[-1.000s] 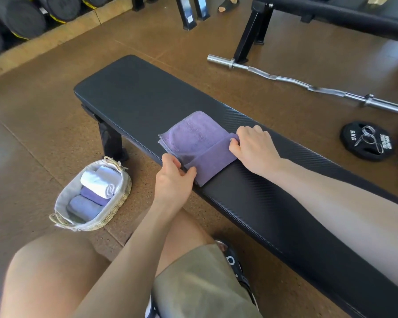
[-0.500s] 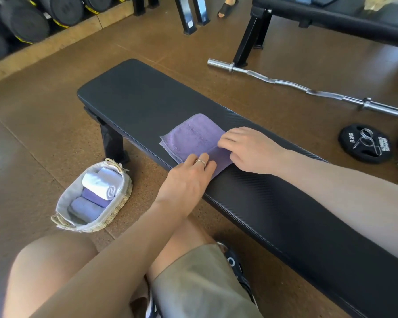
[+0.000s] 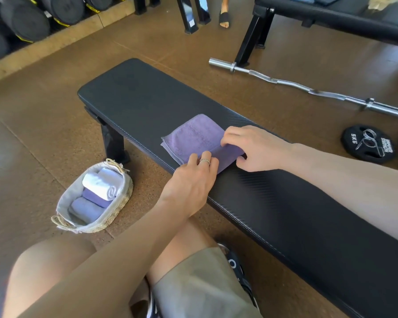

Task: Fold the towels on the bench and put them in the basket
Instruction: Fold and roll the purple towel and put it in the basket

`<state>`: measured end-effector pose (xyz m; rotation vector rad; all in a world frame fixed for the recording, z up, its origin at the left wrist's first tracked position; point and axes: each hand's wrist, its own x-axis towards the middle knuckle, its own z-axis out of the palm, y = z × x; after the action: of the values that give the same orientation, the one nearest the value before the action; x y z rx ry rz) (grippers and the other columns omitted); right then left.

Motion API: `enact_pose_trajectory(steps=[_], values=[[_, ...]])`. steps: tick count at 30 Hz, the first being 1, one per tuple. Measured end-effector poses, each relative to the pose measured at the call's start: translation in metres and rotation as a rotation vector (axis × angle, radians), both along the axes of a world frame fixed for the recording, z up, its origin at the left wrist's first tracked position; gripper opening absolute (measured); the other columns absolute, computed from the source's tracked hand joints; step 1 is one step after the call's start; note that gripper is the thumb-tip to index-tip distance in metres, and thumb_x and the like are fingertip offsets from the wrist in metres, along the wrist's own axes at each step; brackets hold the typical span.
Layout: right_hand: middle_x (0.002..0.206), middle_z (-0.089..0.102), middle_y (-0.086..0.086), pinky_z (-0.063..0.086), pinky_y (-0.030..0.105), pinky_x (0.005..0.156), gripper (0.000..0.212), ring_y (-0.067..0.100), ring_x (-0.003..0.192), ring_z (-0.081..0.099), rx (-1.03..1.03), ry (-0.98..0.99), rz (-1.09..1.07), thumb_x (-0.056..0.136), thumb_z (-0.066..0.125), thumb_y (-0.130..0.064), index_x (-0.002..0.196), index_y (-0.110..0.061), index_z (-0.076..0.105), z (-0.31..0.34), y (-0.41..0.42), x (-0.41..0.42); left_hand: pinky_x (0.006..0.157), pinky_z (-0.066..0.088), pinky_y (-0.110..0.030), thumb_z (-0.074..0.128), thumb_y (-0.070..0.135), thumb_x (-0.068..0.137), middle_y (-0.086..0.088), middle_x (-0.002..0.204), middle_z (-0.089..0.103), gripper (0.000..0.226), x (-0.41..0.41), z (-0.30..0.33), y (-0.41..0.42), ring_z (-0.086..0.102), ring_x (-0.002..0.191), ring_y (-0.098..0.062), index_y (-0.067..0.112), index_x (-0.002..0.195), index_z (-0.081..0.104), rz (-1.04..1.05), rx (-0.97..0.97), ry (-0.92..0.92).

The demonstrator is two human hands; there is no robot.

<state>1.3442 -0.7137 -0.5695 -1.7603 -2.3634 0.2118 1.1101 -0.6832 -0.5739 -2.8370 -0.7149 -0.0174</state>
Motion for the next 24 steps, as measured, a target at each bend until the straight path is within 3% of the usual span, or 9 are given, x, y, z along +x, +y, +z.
enact_pose_trajectory(steps=[3, 7, 10, 12, 14, 17, 19, 24], values=[[0.098, 0.065, -0.009, 0.051, 0.041, 0.076, 0.029, 0.016, 0.085, 0.06, -0.08, 0.236, -0.193, 0.077, 0.058, -0.018, 0.105, -0.026, 0.061, 0.008, 0.007, 0.001, 0.054, 0.034, -0.032, 0.054, 0.018, 0.086, -0.001, 0.094, 0.039, 0.021, 0.0, 0.007, 0.011, 0.039, 0.074, -0.02, 0.013, 0.101, 0.041, 0.116, -0.141, -0.133], [0.103, 0.066, -0.012, 0.053, 0.035, 0.083, 0.027, 0.009, 0.094, 0.061, -0.225, 0.528, -0.465, 0.082, 0.053, -0.027, 0.106, -0.036, 0.061, 0.014, 0.027, -0.002, 0.07, 0.035, -0.03, 0.05, 0.012, 0.091, -0.003, 0.097, 0.054, 0.018, -0.004, 0.021, 0.046, 0.052, 0.084, -0.025, 0.01, 0.108, 0.048, 0.387, -0.586, -0.473], [0.095, 0.063, -0.009, 0.044, 0.027, 0.071, 0.014, 0.008, 0.086, 0.057, -0.232, 0.635, -0.583, 0.09, 0.054, -0.03, 0.103, -0.028, 0.06, 0.009, 0.046, -0.008, 0.068, 0.045, -0.031, 0.047, 0.014, 0.095, -0.005, 0.101, 0.059, 0.022, -0.011, 0.018, 0.07, 0.059, 0.089, -0.023, 0.016, 0.117, 0.048, 0.577, -0.828, -0.567], [0.091, 0.061, -0.009, 0.04, 0.026, 0.067, 0.015, 0.007, 0.082, 0.056, -0.224, 0.642, -0.634, 0.092, 0.055, -0.037, 0.1, -0.024, 0.058, 0.005, 0.056, -0.011, 0.075, 0.055, -0.038, 0.046, 0.016, 0.097, -0.006, 0.1, 0.06, 0.024, -0.013, 0.014, 0.078, 0.065, 0.091, -0.024, 0.019, 0.121, 0.047, 0.647, -0.908, -0.587], [0.086, 0.058, -0.008, 0.038, 0.026, 0.064, 0.019, 0.008, 0.076, 0.053, -0.217, 0.589, -0.645, 0.094, 0.054, -0.04, 0.095, -0.021, 0.055, 0.0, 0.063, -0.013, 0.083, 0.057, -0.044, 0.047, 0.017, 0.098, -0.006, 0.106, 0.06, 0.025, -0.013, 0.01, 0.082, 0.066, 0.093, -0.025, 0.02, 0.123, 0.046, 0.668, -0.926, -0.59], [0.08, 0.055, -0.007, 0.035, 0.028, 0.061, 0.022, 0.012, 0.073, 0.051, -0.143, 0.441, -0.626, 0.094, 0.051, -0.041, 0.085, -0.022, 0.047, -0.009, 0.069, -0.017, 0.084, 0.054, -0.042, 0.049, 0.014, 0.096, -0.009, 0.113, 0.052, 0.025, -0.01, 0.007, 0.083, 0.057, 0.095, -0.024, 0.017, 0.12, 0.047, 0.646, -0.835, -0.581], [0.086, 0.056, -0.007, 0.038, 0.03, 0.066, 0.022, 0.013, 0.078, 0.056, -0.092, 0.353, -0.598, 0.094, 0.051, -0.045, 0.09, -0.024, 0.049, -0.015, 0.07, -0.017, 0.081, 0.055, -0.042, 0.05, 0.011, 0.093, -0.008, 0.108, 0.049, 0.023, -0.009, 0.003, 0.083, 0.054, 0.092, -0.025, 0.016, 0.116, 0.048, 0.631, -0.813, -0.598], [0.082, 0.06, -0.007, 0.05, 0.036, 0.071, 0.029, 0.015, 0.078, 0.061, -0.077, 0.456, -0.599, 0.092, 0.058, -0.047, 0.1, -0.023, 0.046, -0.018, 0.072, -0.013, 0.072, 0.056, -0.047, 0.052, 0.014, 0.09, -0.001, 0.098, 0.045, 0.016, -0.005, -0.001, 0.08, 0.057, 0.085, -0.029, 0.018, 0.104, 0.046, 0.627, -0.775, -0.589]])
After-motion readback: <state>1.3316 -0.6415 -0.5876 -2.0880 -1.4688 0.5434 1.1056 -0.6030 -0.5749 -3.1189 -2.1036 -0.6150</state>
